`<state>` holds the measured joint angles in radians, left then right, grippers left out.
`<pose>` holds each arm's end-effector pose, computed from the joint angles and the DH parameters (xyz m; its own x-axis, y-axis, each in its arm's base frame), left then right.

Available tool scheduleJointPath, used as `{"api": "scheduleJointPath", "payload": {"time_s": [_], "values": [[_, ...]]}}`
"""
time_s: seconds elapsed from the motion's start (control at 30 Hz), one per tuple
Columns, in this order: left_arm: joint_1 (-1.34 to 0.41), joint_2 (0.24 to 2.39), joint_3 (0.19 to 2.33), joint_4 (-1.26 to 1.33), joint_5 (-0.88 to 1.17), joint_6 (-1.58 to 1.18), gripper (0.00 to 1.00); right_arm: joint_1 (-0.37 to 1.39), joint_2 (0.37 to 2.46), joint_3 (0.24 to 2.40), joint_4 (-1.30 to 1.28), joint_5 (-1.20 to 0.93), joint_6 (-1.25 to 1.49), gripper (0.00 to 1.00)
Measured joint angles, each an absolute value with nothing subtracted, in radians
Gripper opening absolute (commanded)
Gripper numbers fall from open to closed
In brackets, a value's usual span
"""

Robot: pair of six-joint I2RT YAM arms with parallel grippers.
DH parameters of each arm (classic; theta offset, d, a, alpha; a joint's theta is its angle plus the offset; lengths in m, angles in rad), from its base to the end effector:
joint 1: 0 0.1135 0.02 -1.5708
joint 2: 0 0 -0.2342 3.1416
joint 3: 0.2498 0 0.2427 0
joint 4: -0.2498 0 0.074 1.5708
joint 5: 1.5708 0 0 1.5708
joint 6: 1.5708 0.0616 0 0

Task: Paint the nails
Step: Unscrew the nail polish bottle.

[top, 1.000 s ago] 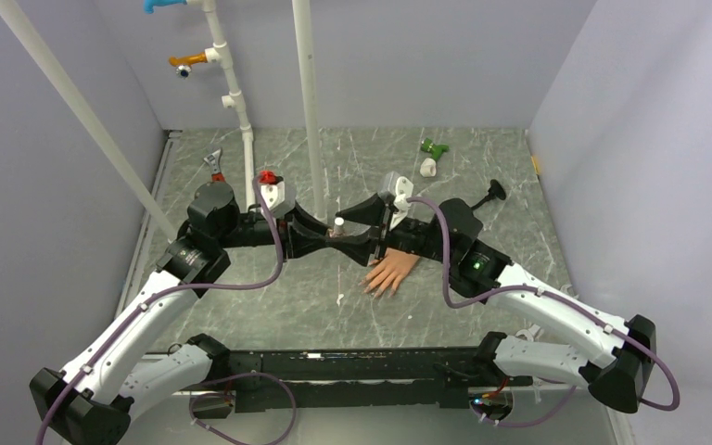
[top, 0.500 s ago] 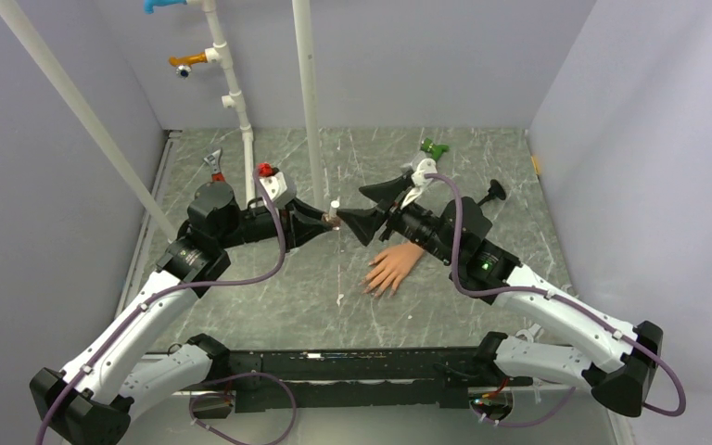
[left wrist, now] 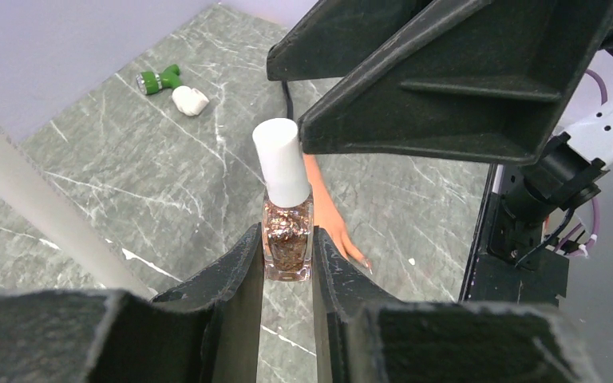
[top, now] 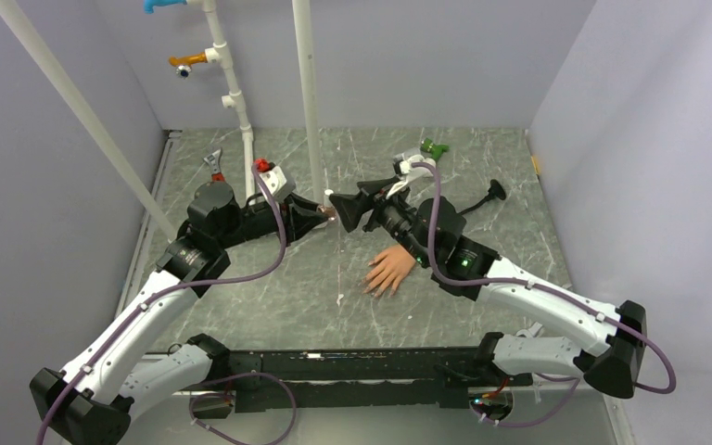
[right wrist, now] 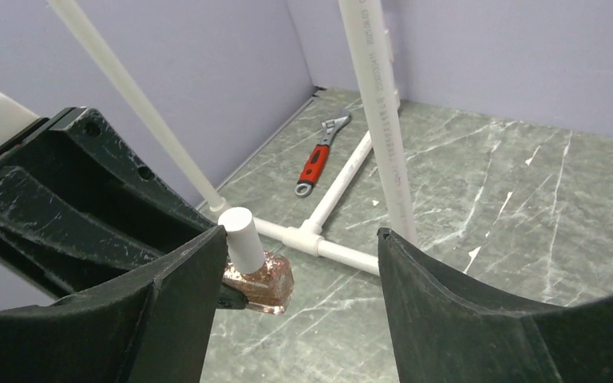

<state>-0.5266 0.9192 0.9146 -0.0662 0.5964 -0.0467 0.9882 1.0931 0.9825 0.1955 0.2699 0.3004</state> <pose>0.1884 -0.1496 0.3498 -0.1031 0.0153 -0.9946 0.8964 0.4349 -0.0862 0.1708 0.2294 0.3665 -0.1503 0.2902 -0.9451 -0.6429 0.6975 0.3164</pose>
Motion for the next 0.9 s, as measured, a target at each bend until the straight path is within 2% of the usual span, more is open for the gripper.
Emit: {"api": "scheduleJointPath", "payload": {"time_s": [0.4, 0.5, 0.7, 0.9], "values": [[-0.525, 0.921, 0.915, -0.072, 0.569, -0.049, 0.00, 1.023, 1.140, 1.000, 0.219, 0.288, 0.319, 0.68], [-0.525, 0.921, 0.915, -0.073, 0.566, -0.049, 0.00, 1.026, 1.147, 1.004, 0.220, 0.288, 0.319, 0.63], [-0.525, 0.921, 0.915, -0.073, 0.559, -0.049, 0.00, 1.038, 1.184, 1.035, 0.228, 0.288, 0.319, 0.46], [-0.525, 0.921, 0.915, -0.075, 0.559, -0.048, 0.00, 1.042, 1.213, 1.057, 0.233, 0.288, 0.319, 0.35]]}}
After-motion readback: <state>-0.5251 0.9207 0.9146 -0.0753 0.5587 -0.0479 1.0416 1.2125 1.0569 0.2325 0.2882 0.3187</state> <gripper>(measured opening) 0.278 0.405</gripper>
